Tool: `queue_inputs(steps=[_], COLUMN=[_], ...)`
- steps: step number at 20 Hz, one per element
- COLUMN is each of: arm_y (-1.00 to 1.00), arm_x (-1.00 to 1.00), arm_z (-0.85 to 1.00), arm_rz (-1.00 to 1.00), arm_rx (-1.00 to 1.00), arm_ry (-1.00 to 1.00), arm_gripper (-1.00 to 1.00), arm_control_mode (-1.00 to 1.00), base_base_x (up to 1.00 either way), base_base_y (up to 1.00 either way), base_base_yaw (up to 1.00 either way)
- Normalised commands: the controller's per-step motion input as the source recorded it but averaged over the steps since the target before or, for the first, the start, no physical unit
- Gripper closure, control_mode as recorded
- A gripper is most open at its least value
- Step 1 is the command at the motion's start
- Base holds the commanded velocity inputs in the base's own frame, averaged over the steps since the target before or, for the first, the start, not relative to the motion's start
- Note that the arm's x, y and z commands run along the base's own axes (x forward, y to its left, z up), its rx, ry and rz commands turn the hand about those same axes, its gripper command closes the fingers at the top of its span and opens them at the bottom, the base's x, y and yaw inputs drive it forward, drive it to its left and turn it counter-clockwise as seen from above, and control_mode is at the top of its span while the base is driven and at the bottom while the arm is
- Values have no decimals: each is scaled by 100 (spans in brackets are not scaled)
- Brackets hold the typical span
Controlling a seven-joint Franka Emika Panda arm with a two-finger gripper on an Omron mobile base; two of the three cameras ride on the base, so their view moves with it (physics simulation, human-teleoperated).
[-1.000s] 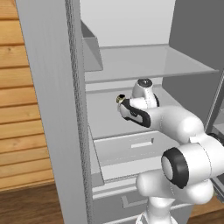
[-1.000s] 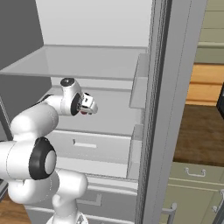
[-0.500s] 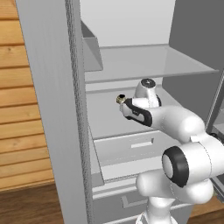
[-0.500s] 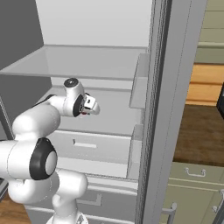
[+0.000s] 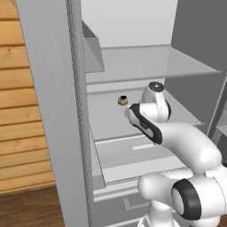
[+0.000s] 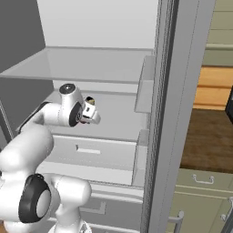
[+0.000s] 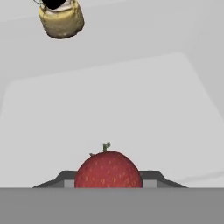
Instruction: Take the strawberry from the fridge and place it on top of the pancake, located on the dining counter.
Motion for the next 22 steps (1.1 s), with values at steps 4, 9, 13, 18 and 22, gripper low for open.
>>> queue_inputs(steps=[4, 9, 13, 18, 22], arm_y=[20, 13, 0, 0, -3], arm_x=[-80, -79, -91, -93, -100], arm_z=[67, 96, 76, 35, 6], arm_rz=[0, 0, 0, 2, 16], arm_rx=[0, 0, 0, 0, 2], arm_ry=[5, 14, 23, 37, -2], arm_gripper=[100, 100, 100, 100, 100], arm_control_mode=[-100, -100, -100, -100, -100], base_base_x=[0, 0, 0, 0, 0], base_base_y=[0, 0, 0, 0, 0], base_base_yaw=[0, 0, 0, 0, 0])
